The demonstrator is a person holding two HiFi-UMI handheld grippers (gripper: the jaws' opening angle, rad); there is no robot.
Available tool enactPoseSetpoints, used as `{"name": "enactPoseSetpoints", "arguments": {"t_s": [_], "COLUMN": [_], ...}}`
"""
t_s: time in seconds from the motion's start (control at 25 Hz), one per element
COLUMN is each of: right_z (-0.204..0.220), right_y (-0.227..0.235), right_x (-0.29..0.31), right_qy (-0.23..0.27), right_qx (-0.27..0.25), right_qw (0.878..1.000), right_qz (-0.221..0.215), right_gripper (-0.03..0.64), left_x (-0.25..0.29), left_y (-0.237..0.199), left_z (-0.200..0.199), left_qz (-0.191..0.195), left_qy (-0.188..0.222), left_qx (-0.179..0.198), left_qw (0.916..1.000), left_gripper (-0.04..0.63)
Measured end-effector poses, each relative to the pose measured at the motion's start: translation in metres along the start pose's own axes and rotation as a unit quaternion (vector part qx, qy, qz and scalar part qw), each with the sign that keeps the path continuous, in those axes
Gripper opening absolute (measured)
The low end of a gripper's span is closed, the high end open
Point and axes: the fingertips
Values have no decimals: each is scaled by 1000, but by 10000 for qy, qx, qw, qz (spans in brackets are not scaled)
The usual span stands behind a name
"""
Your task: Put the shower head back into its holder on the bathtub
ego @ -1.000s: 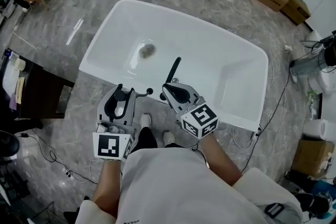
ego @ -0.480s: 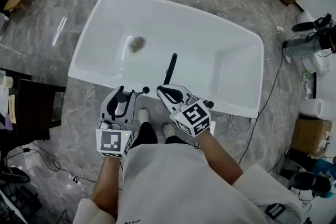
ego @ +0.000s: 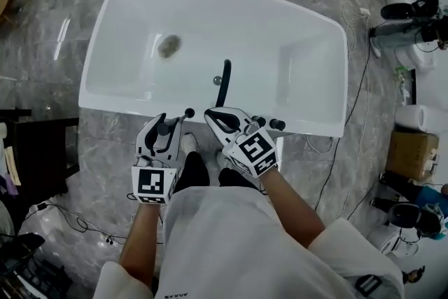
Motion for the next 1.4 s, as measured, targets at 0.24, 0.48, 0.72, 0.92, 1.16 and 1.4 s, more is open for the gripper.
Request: {"name": "enactPoseSetpoints", "arguments": {"t_s": [0.24,0.48,0.72,0.92,1.16,1.4], "right_z": [16,37,55,68,80,88], "right_y": [2,-1,6,5,1,-1], "right_x": [11,16,19,19,25,35], "right_qy": [-149,-226,-304,-354,-421,-502], "right_qx": [127,268,267,327,321,392], "right_qw": [9998,9993,9991,9987,9985,9980], "right_qz": [43,97,156,137,106,46], "right_gripper": [18,18,18,18,18,18], "left_x": [26,41,61,72,87,104], "left_y": [4,5,4,7,7,4], "left_z": [25,46,63,82,100,113], "left_qz": [168,183,113,84,35,17], "left_qy": [-293,-426,-480,-605,-732,-805], "left_qx": [-10,-50,-172,-214,-247,-325], "left_qw": [9994,9989,9986,9979,9970,9962], "left_gripper": [137,137,137,137,138,138]}}
Point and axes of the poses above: the fingertips, and each gripper's own axes: x forward along the fingers, y to its right, z out of its underside, and after that the axes turned 15 degrees about -y, right-handed
